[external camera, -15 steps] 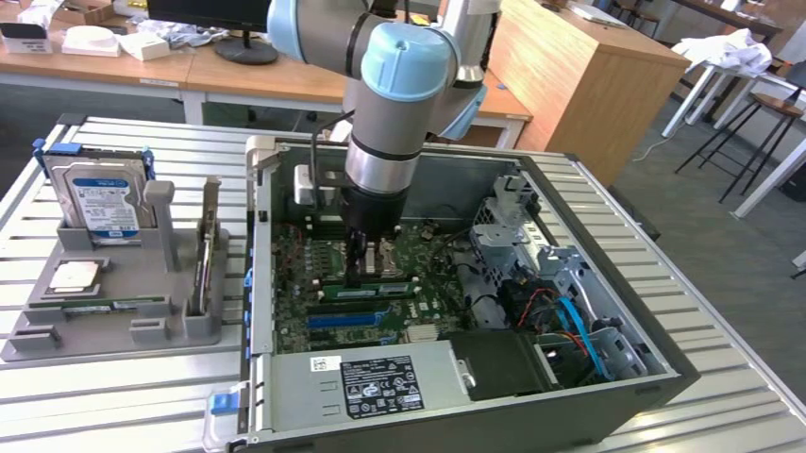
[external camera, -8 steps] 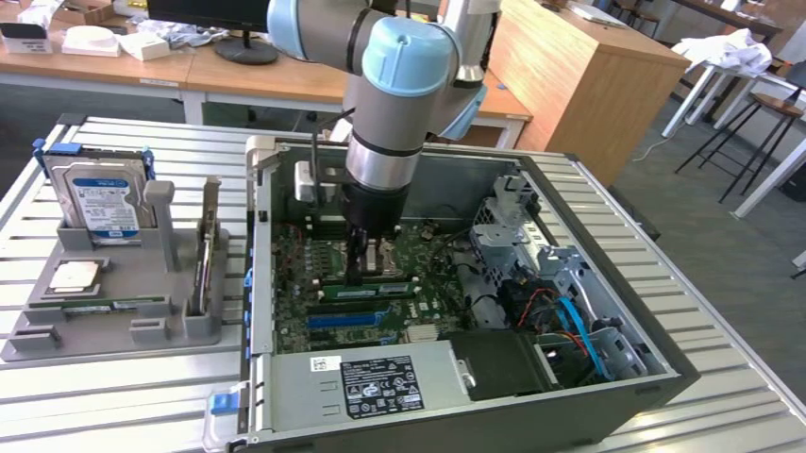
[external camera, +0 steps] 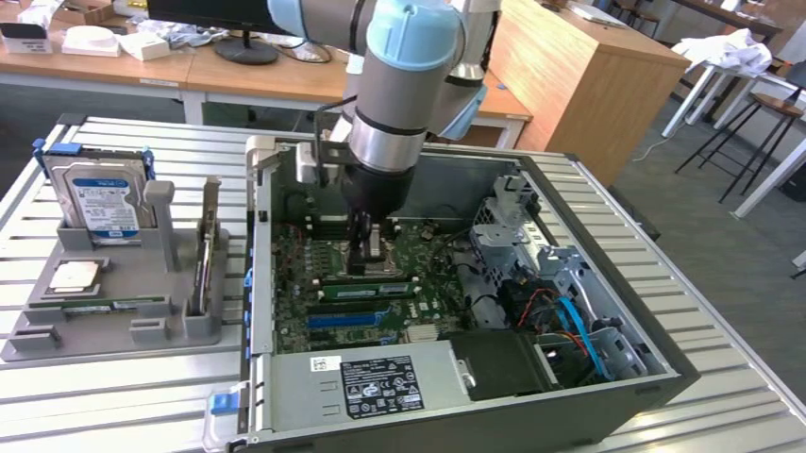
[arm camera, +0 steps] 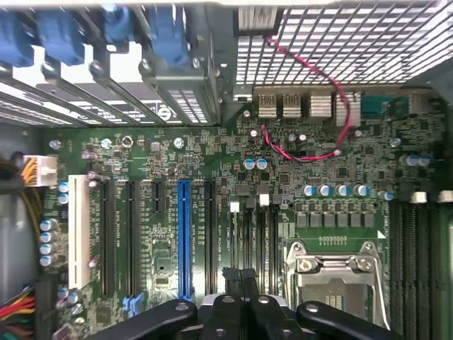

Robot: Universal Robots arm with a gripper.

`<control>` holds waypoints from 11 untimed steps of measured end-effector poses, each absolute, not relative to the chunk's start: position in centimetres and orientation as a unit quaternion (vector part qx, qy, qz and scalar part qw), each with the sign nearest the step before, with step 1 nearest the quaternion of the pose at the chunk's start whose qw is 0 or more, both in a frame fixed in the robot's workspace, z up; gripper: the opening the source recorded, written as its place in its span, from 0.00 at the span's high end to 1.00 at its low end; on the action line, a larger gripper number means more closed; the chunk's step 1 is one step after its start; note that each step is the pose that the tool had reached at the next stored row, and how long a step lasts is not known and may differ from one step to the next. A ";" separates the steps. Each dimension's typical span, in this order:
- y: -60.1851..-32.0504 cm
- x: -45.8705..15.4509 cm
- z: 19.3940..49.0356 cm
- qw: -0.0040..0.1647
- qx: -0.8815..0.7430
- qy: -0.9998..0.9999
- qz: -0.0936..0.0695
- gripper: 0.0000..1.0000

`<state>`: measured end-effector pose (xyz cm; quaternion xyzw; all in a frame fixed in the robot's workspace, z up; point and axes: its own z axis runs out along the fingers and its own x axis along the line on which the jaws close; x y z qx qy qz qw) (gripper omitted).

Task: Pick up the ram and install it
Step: 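Press down the ram until it locks into place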

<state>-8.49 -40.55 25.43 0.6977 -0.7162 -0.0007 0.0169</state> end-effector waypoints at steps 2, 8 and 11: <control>-40.6 -8.5 26.0 0.017 0.698 -0.716 -0.001 0.90; -40.6 -8.5 28.0 0.017 0.698 -0.716 -0.001 0.90; -40.6 -8.5 29.0 0.017 0.698 -0.716 -0.001 0.90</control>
